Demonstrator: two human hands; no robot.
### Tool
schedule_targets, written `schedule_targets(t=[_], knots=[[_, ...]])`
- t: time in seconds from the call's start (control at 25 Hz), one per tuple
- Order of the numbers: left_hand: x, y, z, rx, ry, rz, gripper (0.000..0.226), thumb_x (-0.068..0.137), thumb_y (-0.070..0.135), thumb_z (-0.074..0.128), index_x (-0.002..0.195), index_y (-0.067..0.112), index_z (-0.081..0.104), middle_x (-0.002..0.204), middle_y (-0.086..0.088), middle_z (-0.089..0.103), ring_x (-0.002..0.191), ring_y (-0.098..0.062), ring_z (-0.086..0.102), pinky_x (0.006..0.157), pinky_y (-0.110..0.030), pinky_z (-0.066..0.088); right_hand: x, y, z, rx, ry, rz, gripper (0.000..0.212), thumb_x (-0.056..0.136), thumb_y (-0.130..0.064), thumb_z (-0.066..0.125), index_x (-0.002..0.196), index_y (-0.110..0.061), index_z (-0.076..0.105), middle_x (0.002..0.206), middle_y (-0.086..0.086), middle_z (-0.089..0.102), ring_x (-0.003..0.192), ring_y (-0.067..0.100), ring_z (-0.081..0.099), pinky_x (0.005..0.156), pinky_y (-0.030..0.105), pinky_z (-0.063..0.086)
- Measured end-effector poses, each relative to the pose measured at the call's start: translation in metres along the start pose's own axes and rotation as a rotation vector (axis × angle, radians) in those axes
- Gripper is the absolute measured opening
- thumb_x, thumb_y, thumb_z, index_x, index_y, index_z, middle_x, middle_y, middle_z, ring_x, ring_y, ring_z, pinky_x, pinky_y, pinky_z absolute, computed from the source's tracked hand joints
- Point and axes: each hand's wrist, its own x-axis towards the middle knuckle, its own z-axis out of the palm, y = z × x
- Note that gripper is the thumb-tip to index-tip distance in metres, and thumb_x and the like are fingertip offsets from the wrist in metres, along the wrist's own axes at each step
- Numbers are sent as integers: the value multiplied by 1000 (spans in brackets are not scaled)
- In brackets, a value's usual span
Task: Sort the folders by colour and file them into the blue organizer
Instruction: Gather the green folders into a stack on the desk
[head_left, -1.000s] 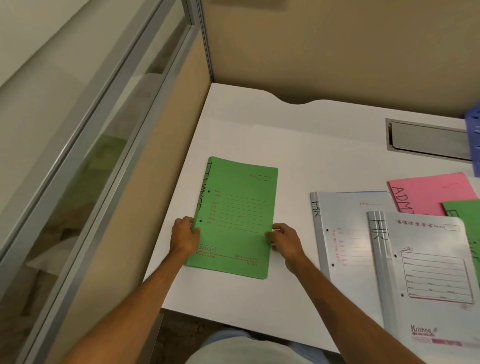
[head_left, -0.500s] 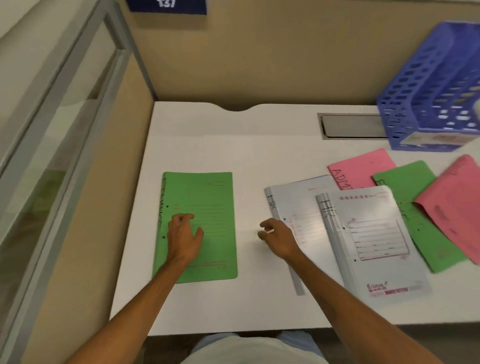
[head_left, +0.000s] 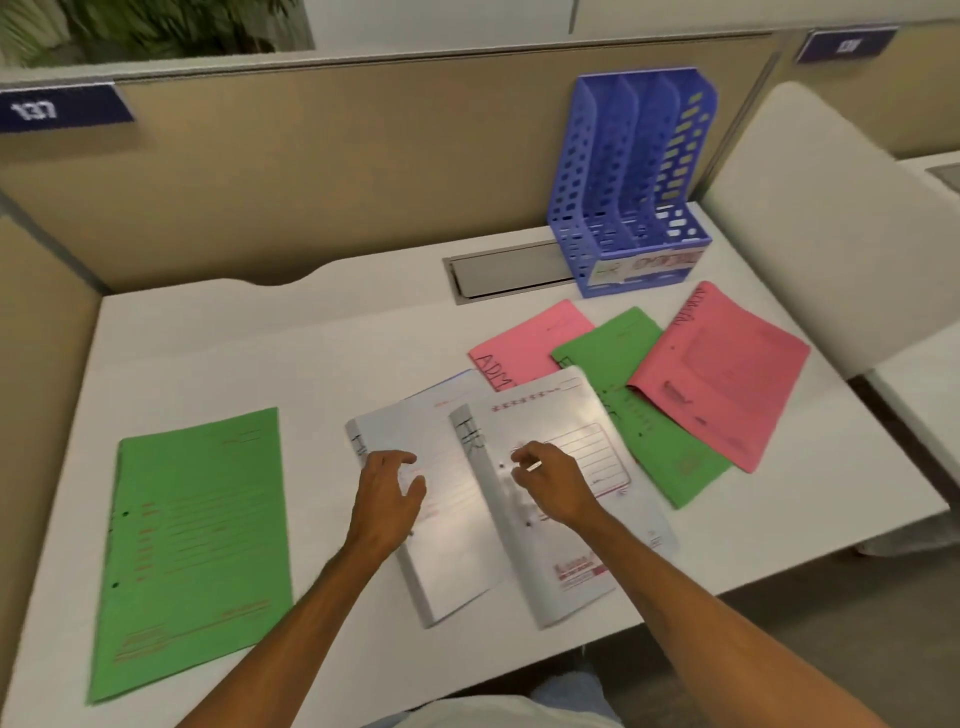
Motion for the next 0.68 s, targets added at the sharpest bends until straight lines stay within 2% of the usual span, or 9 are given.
schedule_targets(t=[0.08, 0.24, 0.32, 0.4, 0.48, 0.56, 0.68], knots=[[0, 37, 40, -19, 7, -21, 30, 91, 15, 65, 120, 16, 57, 122, 0, 48, 116, -21, 52, 95, -35, 50, 5, 35, -40, -56, 0, -24, 21, 89, -17, 64, 110, -12, 66, 111, 7, 64, 94, 19, 62, 84, 26, 48], [-4, 94, 116, -11, -44, -23, 33, 91, 21, 66, 121, 19, 54, 133, -4, 50, 122, -23, 52, 97, -28, 43, 15, 101, -105, -244, -7, -73, 26, 92, -20, 59, 117, -12, 62, 115, 9, 58, 99, 23, 59, 86, 34, 49], [-8, 115, 150, 111, -116, -9, 40, 91, 33, 64, 127, 24, 51, 145, -2, 44, 132, -23, 45, 105, -35, 40, 18, 129, -128, -378, 25, -63, 29, 92, -22, 58, 120, -12, 59, 119, 9, 54, 105, 25, 56, 87, 37, 50], [-10, 124, 178, 441, -228, 53, 58, 90, 49, 58, 141, 28, 40, 158, -2, 27, 145, -25, 27, 117, -44, 26, 23, 149, -141, -540, 37, -52, 39, 90, -24, 60, 126, -12, 54, 126, 10, 49, 112, 27, 51, 88, 39, 50], [-9, 129, 200, 661, -356, 92, 77, 88, 60, 52, 152, 30, 22, 164, -3, 5, 151, -26, 4, 122, -49, 9, 28, 162, -145, -664, 3, -38, 51, 87, -31, 63, 132, -14, 45, 131, 12, 43, 117, 28, 44, 91, 42, 49], [-4, 130, 216, 746, -448, 81, 92, 83, 67, 52, 155, 32, 5, 164, -6, -12, 150, -27, -12, 121, -54, -1, 33, 169, -144, -709, -36, -4, 60, 85, -39, 65, 134, -16, 39, 134, 12, 37, 121, 30, 38, 93, 46, 48], [2, 123, 230, 830, -528, 15, 106, 77, 74, 54, 153, 36, -10, 160, -8, -26, 147, -32, -23, 115, -64, -7, 40, 176, -136, -719, -117, 49, 75, 83, -40, 70, 140, -16, 28, 143, 17, 26, 131, 36, 30, 95, 53, 49]])
